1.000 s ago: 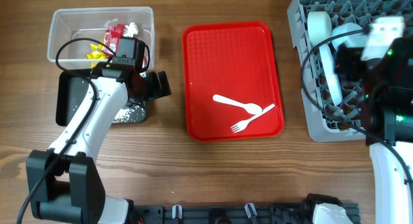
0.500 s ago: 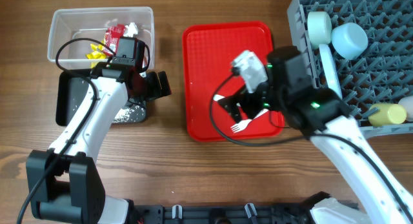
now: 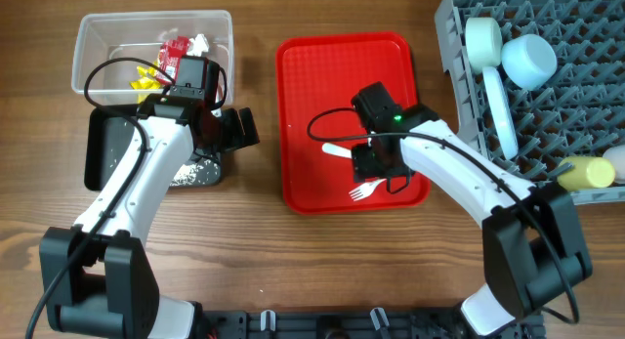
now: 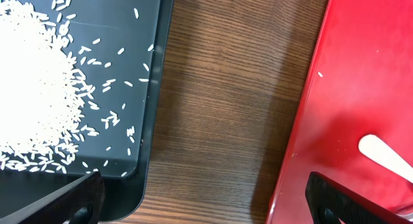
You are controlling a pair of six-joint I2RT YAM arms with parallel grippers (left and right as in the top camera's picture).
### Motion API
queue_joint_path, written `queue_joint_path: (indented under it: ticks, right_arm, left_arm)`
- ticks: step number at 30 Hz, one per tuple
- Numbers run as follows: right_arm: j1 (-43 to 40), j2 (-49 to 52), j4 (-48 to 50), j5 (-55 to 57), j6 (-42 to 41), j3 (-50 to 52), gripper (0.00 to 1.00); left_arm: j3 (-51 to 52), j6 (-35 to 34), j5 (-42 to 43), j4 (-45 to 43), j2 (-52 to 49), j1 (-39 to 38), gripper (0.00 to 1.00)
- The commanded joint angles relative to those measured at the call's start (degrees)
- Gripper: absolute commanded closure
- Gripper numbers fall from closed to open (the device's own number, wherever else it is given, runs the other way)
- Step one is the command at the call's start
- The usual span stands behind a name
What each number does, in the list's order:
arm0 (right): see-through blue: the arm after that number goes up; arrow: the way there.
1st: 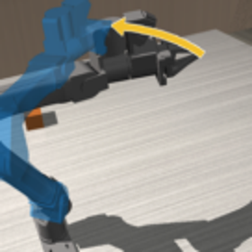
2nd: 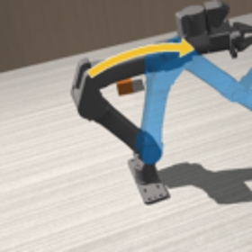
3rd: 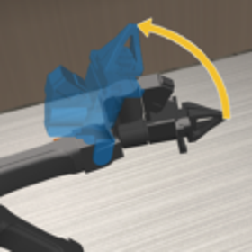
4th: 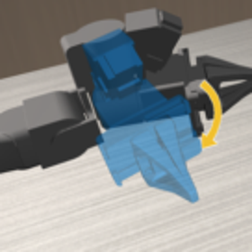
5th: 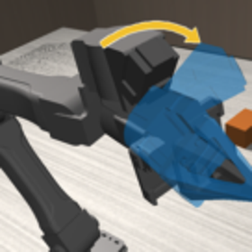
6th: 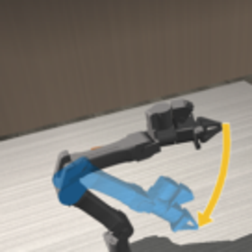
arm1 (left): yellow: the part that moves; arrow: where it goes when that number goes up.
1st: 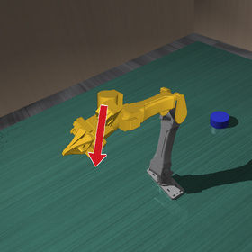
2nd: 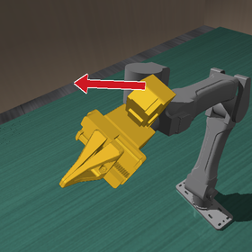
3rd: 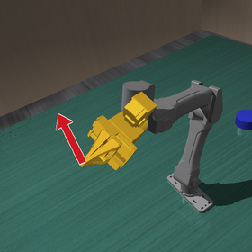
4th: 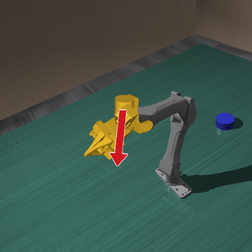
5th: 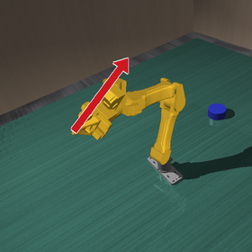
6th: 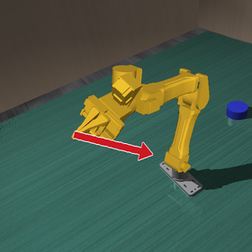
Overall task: Sort waste into correct bins and load items into the dishwasher rack
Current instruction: 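Reach the right gripper to the white spoon and grasp it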
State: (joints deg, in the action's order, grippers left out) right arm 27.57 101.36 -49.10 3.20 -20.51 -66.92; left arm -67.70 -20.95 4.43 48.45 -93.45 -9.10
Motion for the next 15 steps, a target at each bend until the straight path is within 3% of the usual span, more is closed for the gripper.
queue_joint_path:
  ticks: [1, 15]
  right_arm:
    - [-0.11, 2.34, 2.56, 6.27, -1.11, 0.35, 0.33]
    - [-1.84, 10.84, 12.76, 5.27, 2.62, 2.14, 0.37]
  left_arm:
    - [0.26, -0.50, 0.48, 0.00, -0.11, -0.15, 0.00]
    - [0.26, -0.50, 0.46, 0.00, -0.11, -0.15, 0.00]
